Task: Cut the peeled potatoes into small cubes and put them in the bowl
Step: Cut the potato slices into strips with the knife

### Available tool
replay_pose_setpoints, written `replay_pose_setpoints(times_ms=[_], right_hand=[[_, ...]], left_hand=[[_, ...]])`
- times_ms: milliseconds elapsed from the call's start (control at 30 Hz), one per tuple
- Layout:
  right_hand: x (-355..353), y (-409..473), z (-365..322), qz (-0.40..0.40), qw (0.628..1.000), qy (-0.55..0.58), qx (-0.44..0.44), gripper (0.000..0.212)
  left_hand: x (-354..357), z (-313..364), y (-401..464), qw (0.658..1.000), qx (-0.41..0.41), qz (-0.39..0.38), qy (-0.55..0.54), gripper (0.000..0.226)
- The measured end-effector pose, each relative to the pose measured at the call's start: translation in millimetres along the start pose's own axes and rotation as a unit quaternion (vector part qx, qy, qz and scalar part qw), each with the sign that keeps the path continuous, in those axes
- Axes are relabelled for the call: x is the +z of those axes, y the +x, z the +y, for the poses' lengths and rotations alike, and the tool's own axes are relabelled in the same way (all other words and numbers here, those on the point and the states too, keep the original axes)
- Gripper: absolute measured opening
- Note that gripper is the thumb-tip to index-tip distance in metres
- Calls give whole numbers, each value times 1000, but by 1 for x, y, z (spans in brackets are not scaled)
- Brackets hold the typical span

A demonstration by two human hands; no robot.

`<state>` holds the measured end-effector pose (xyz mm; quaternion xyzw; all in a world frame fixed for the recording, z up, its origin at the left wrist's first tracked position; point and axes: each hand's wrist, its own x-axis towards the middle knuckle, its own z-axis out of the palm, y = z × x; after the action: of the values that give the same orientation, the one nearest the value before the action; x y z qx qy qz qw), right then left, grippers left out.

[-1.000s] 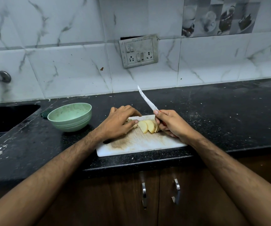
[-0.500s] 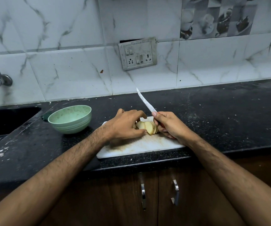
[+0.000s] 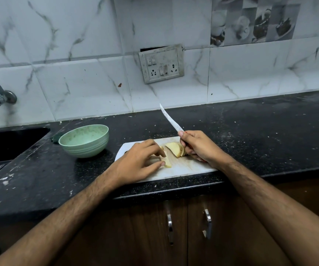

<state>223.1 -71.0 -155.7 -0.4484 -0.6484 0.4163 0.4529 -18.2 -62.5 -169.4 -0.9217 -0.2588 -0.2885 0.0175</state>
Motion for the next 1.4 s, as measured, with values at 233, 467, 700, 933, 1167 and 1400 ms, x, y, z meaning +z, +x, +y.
replay_pose_setpoints(times_ms=[233,467,700,933,1167,1400], right_hand=[[0,-7,-17,-22,998,-61,27,40],[-9,-49,-54,-74,928,-347,110,44],[17,-80,-77,-67,805,-578,115,32],[35,-84,-75,-72,769,-627,103,34],[37,-84,-73,-72,767,-632,87,33],[33,-76,-73,-95,777,-613,107,25]], left_hand=[[0,-4,-6,1000,-29,-3,6,25],[1,-4,0,999,-46,11,-11,22],[6,0,8,996,-71,39,-34,32],[7,0,4,996,-67,54,-31,28],[7,-5,3,994,-71,58,-57,21],[8,-5,5,996,-59,53,-48,14]])
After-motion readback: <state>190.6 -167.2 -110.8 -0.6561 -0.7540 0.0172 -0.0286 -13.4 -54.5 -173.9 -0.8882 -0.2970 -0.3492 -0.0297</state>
